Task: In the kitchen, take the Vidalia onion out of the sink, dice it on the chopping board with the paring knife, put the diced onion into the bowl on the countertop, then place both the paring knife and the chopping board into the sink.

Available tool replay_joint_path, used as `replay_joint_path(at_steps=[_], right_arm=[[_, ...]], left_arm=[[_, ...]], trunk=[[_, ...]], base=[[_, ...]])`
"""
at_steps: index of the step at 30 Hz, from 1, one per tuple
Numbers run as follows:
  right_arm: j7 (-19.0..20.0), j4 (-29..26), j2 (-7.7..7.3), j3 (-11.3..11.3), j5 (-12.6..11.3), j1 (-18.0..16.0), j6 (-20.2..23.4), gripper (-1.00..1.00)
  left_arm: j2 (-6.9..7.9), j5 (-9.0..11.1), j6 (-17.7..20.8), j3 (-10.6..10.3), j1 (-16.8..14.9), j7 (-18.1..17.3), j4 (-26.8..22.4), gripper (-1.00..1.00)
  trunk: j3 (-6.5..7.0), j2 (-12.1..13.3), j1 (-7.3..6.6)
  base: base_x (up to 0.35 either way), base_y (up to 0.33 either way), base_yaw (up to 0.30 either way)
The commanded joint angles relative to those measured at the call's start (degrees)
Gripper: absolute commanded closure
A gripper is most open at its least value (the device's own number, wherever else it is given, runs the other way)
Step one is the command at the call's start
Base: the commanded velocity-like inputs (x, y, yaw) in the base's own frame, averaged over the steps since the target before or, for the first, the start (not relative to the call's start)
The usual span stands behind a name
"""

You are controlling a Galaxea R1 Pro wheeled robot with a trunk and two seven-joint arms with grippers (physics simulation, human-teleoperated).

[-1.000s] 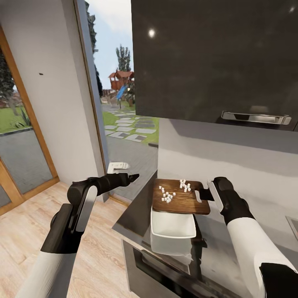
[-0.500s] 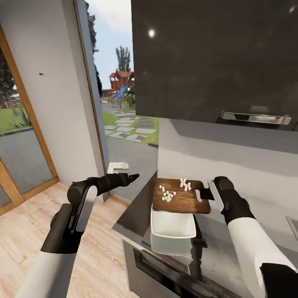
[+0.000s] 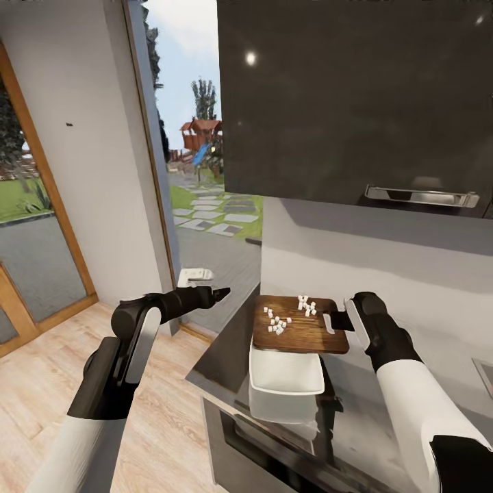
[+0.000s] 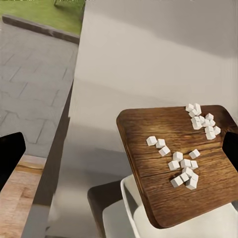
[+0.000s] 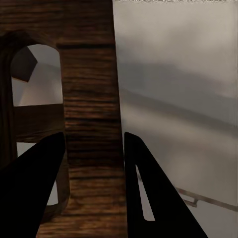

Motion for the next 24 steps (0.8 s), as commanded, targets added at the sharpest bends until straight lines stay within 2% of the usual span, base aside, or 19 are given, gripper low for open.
replay_joint_path(at_steps=[1,24], right_arm=[[-0.34,-0.05,-0.01,0.00,-0.40,-0.05,0.20,1.00],[-0.34,-0.05,-0.02,0.03,-0.40,-0.05,0.20,1.00]], left_arm=[[-0.03,-0.09,0.27,0.06,-0.06,-0.23,-0.04,-1.00],[-0.03,-0.11,0.27,-0.03,-0.06,-0.23,0.03,-1.00]], trunk=[[-0.08,-0.14,0.04],[1.87,-0.14,0.04]], base=[[0.000,0.000,0.000],[0.000,0.000,0.000]])
